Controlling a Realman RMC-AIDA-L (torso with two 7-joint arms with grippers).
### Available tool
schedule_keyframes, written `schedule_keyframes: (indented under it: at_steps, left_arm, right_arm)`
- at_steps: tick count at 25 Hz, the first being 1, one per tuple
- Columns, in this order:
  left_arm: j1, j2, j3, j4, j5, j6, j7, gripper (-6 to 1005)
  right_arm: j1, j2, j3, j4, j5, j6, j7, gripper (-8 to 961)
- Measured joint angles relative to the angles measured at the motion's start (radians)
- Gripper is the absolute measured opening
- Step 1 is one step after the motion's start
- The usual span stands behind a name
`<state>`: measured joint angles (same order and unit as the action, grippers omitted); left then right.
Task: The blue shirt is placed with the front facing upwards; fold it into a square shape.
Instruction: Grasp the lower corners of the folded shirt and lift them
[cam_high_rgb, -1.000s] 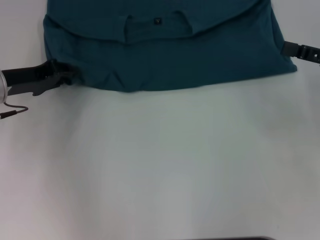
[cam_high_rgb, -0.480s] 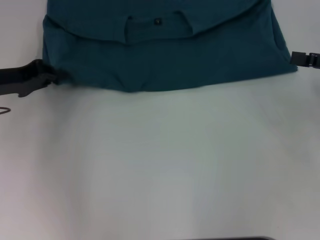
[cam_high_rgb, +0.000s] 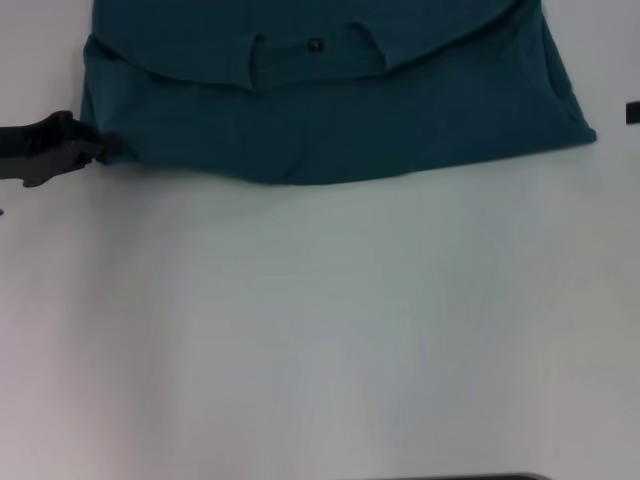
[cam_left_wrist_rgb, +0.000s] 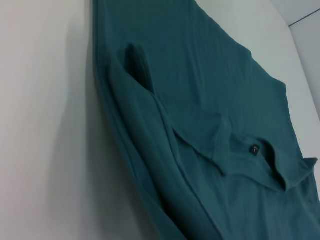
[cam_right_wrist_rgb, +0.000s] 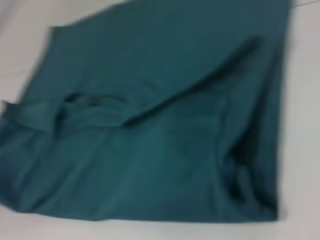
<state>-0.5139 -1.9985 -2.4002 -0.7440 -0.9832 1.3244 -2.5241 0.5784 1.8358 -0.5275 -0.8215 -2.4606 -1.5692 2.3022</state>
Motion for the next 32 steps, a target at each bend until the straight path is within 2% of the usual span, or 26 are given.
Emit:
schedule_keyframes:
  at_steps: [3, 8, 10, 16, 21, 32]
  left_arm:
    - [0.0, 0.0, -0.002, 0.0, 0.0, 0.008, 0.0, 44]
    - [0.0, 0.001, -0.005, -0.008, 0.0, 0.013, 0.001, 44]
    - [-0.001, 0.001, -0.005, -0.009, -0.001, 0.015, 0.001, 44]
    - [-0.008, 0.001, -0.005, -0.01, -0.002, 0.016, 0.002, 44]
    - [-0.008, 0.001, -0.005, -0.01, -0.007, 0.015, 0.006, 44]
    - [-0.009, 0.001, -0.011, -0.009, -0.008, 0.012, 0.008, 44]
  right_arm:
    - [0.034, 0.012, 0.001, 0.005, -0.033, 0.045, 0.02, 834]
    - [0.051, 0.056, -0.027, 0.02, -0.044, 0.172, 0.026, 831]
    - [0.053, 0.067, -0.044, 0.047, -0.045, 0.214, 0.022, 830]
    - [0.074, 0.086, -0.057, 0.152, -0.039, 0.329, 0.02, 827]
    - [0.083, 0.112, -0.057, 0.168, -0.036, 0.39, 0.021, 824]
    - [0.11, 0.12, -0.074, 0.222, -0.041, 0.453, 0.015, 818]
